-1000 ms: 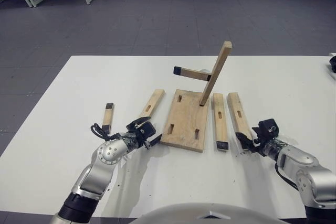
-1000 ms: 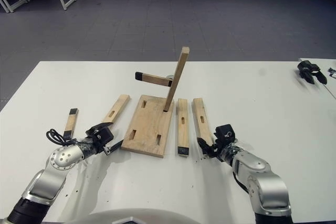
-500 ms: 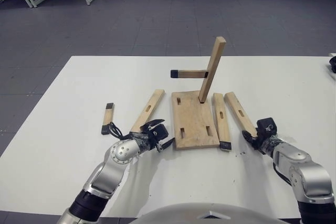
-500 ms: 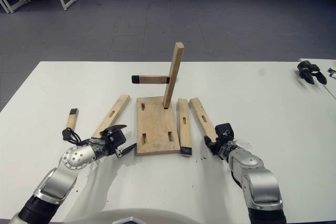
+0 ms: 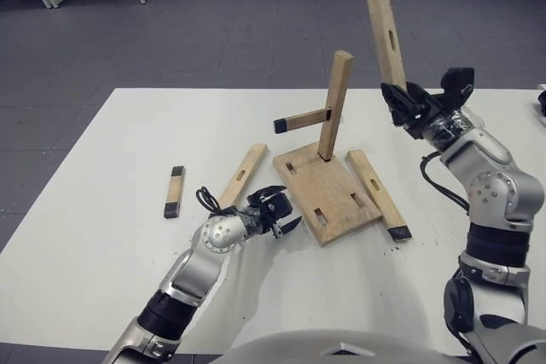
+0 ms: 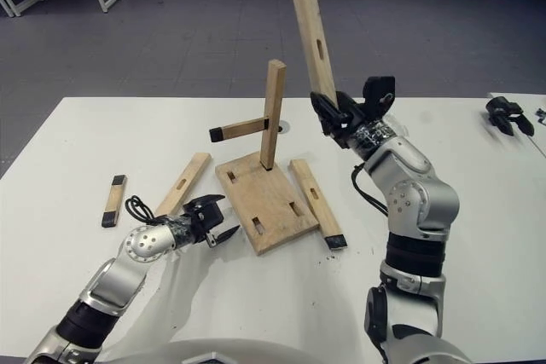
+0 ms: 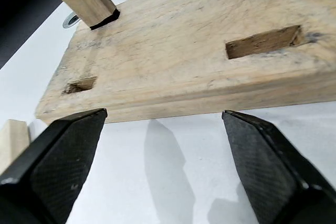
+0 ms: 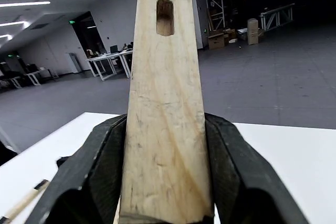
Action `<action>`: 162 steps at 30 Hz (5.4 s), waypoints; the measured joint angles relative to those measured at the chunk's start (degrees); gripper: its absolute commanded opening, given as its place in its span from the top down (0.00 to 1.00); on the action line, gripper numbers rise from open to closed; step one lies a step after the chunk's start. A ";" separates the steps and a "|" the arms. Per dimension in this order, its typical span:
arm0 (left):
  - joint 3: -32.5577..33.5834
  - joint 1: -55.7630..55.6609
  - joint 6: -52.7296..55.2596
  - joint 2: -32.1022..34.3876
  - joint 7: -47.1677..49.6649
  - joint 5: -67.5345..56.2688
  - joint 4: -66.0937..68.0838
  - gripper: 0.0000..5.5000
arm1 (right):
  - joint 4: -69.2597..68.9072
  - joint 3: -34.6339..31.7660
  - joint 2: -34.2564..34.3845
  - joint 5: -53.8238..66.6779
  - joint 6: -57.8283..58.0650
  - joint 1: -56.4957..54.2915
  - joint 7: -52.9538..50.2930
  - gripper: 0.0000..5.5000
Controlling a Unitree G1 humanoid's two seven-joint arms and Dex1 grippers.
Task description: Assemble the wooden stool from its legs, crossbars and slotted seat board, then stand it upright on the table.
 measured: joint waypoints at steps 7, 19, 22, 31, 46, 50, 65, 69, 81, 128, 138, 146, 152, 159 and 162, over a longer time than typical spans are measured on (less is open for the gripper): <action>26.33 -4.10 24.93 -8.53 2.02 -39.30 -13.76 0.14 | -0.53 2.31 0.34 7.77 0.60 -1.89 8.78 0.62; 35.57 -14.64 37.53 -6.49 22.42 -100.19 -9.72 0.00 | -1.35 11.69 -3.86 20.17 13.04 -4.68 28.80 0.62; 34.89 -15.05 36.49 -4.14 23.61 -104.56 -9.61 0.05 | -1.74 13.98 -5.19 20.22 13.74 -4.63 31.23 0.62; 32.26 -16.75 34.44 2.21 19.57 -102.74 -11.54 0.29 | -2.69 17.13 -7.26 19.06 13.73 -3.62 33.47 0.62; 30.94 -14.95 33.83 7.15 15.65 -102.16 -10.02 0.61 | -3.55 18.97 -8.33 18.78 13.31 -2.72 35.62 0.62; 30.80 -14.91 33.83 7.32 15.54 -102.34 -9.36 0.61 | -3.53 19.19 -8.38 18.60 13.31 -2.72 35.54 0.54; 22.55 -12.73 17.71 10.45 4.25 -63.21 -0.73 0.62 | 8.72 31.42 -21.28 -18.28 -11.10 2.63 30.52 0.38; 17.98 -12.58 8.62 6.98 1.08 -51.34 3.75 0.62 | 12.33 35.03 -21.05 -26.15 -15.81 2.70 28.18 0.38; 18.04 -15.09 3.72 3.06 -6.48 -43.86 12.98 0.62 | 14.71 40.40 -21.39 -39.58 -24.86 1.90 28.00 0.38; 12.71 -30.71 13.50 1.05 -15.64 -38.27 33.84 0.63 | 16.64 41.59 -25.44 -47.31 -37.48 3.37 29.71 0.38; 10.51 -27.88 9.92 0.47 -12.40 -35.08 29.48 0.63 | 15.78 41.32 -25.20 -47.91 -37.39 4.06 28.74 0.38; 9.34 -25.14 8.50 0.65 -10.04 -33.68 24.97 0.63 | 14.44 40.54 -25.20 -48.07 -36.21 4.83 28.56 0.38; 9.42 -26.39 10.19 1.13 -10.04 -33.68 25.80 0.63 | 9.86 32.43 -23.33 -41.57 -28.44 5.68 27.77 0.38; 9.47 -26.44 10.61 1.21 -10.03 -33.68 25.55 0.63 | 4.97 24.30 -10.64 -32.52 -24.96 -12.42 20.67 0.48; 9.09 -26.80 10.90 1.21 -9.83 -33.66 25.54 0.63 | 14.74 31.35 -3.79 -37.35 -34.03 -18.72 18.43 0.48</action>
